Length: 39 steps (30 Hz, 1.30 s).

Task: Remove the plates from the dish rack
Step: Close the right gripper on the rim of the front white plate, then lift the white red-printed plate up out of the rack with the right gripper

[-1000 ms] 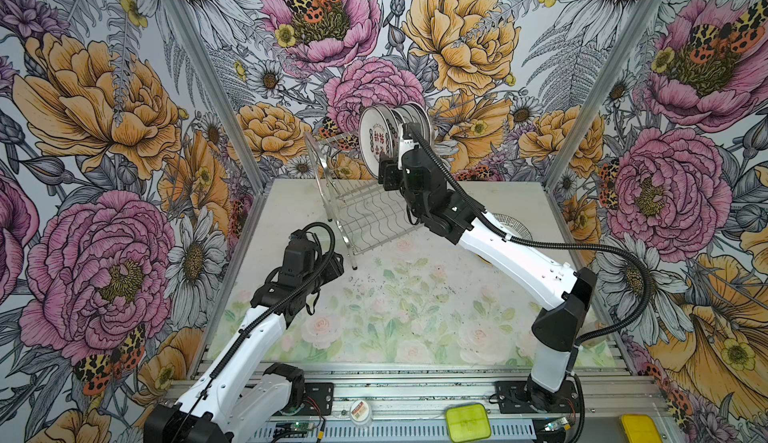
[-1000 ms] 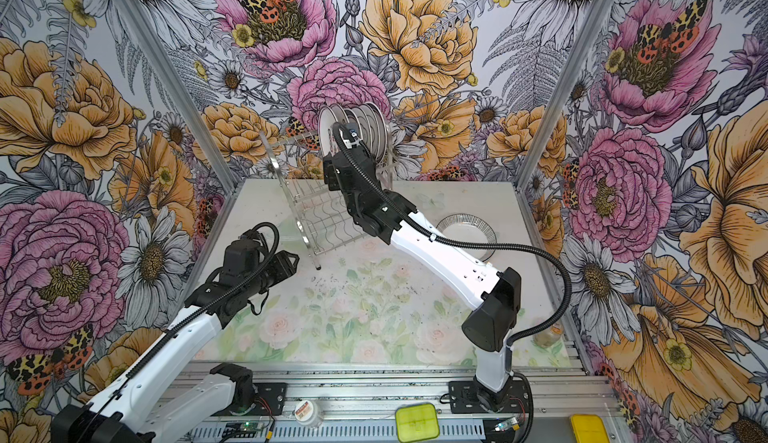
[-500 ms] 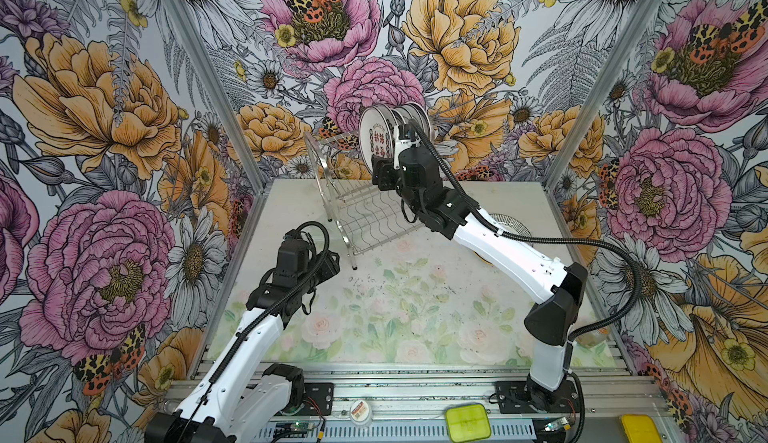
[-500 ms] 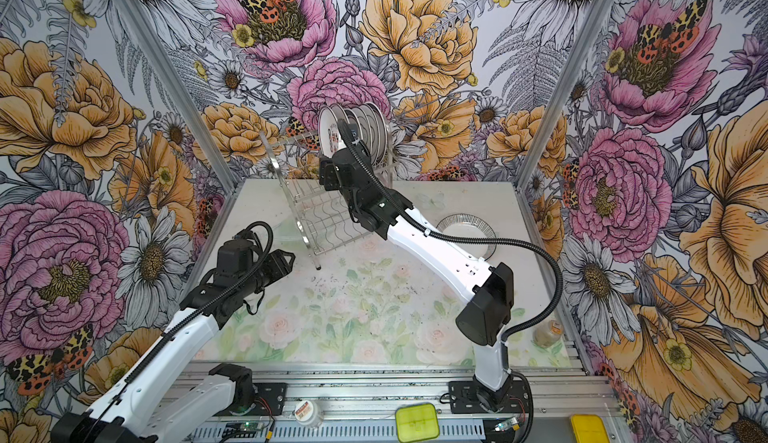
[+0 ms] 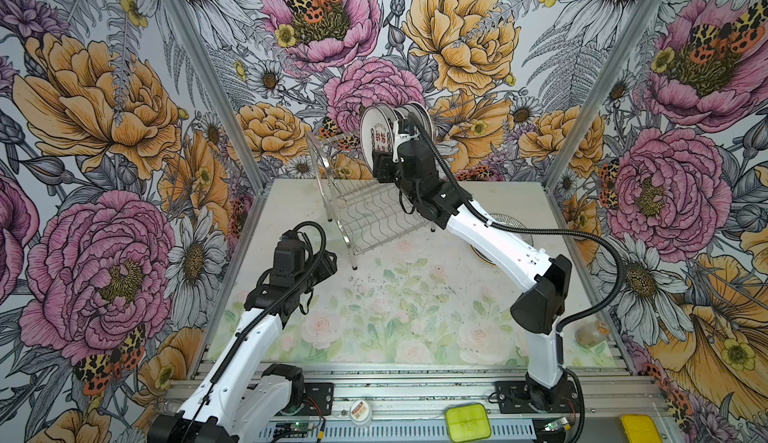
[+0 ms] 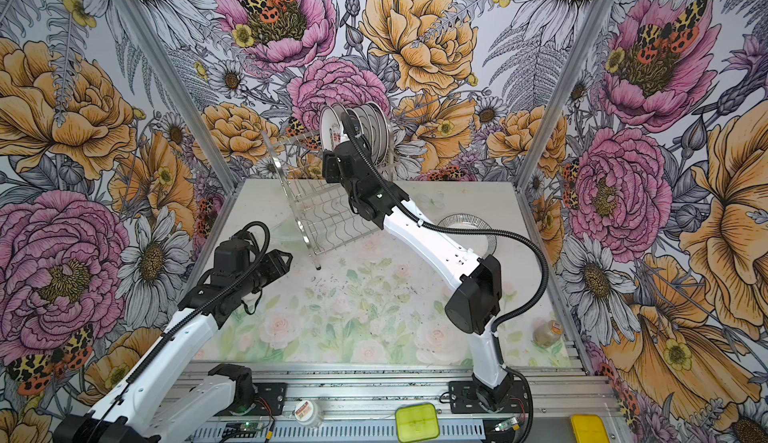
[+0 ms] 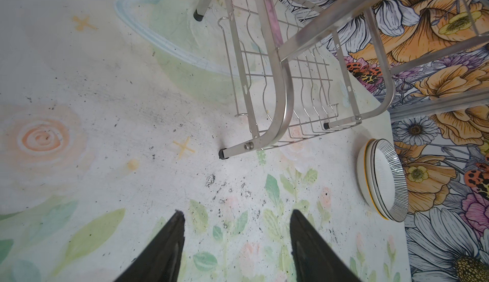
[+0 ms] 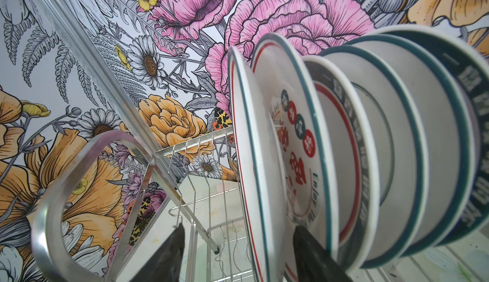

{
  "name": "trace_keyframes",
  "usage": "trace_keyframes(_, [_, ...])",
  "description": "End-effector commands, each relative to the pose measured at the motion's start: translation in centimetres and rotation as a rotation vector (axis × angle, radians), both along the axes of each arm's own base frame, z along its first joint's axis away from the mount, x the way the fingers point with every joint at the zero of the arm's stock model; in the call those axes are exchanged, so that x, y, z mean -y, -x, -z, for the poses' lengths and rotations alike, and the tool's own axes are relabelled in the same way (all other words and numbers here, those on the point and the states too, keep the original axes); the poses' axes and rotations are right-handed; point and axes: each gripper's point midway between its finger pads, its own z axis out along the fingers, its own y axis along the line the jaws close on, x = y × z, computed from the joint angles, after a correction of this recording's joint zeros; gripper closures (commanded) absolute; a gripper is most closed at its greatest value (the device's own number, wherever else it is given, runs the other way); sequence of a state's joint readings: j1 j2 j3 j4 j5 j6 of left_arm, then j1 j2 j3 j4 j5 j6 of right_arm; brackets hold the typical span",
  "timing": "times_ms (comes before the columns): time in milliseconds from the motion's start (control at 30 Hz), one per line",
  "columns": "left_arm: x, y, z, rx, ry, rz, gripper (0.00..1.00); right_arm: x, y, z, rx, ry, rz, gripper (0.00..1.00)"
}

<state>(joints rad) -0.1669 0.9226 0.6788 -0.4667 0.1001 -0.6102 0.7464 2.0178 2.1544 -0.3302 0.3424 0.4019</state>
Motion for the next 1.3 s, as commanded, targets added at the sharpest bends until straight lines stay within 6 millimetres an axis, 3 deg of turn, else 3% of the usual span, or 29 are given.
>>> trace_keyframes(0, [0.2, -0.2, -0.5, 0.029, -0.001, 0.028, 0.36, 0.0, -1.1, 0.0, 0.02, 0.014, 0.013, 0.39])
trace_keyframes(133, [0.2, -0.3, -0.6, 0.03, 0.001, 0.029, 0.36, 0.3, -1.6, 0.5, 0.028, 0.051, 0.046, 0.46])
trace_keyframes(433, [0.3, -0.5, -0.8, 0.027, 0.001, 0.037, 0.36, 0.6, -2.2, 0.7, 0.051, 0.11, 0.071, 0.74])
trace_keyframes(800, [0.6, -0.9, -1.1, 0.023, 0.006, 0.048, 0.36, 0.6, -1.4, -0.9, 0.091, 0.135, 0.06, 0.98])
trace_keyframes(1267, [0.8, -1.2, -1.4, 0.025, 0.003, 0.051, 0.36, 1.7, 0.1, -5.1, 0.215, 0.205, 0.157, 1.0])
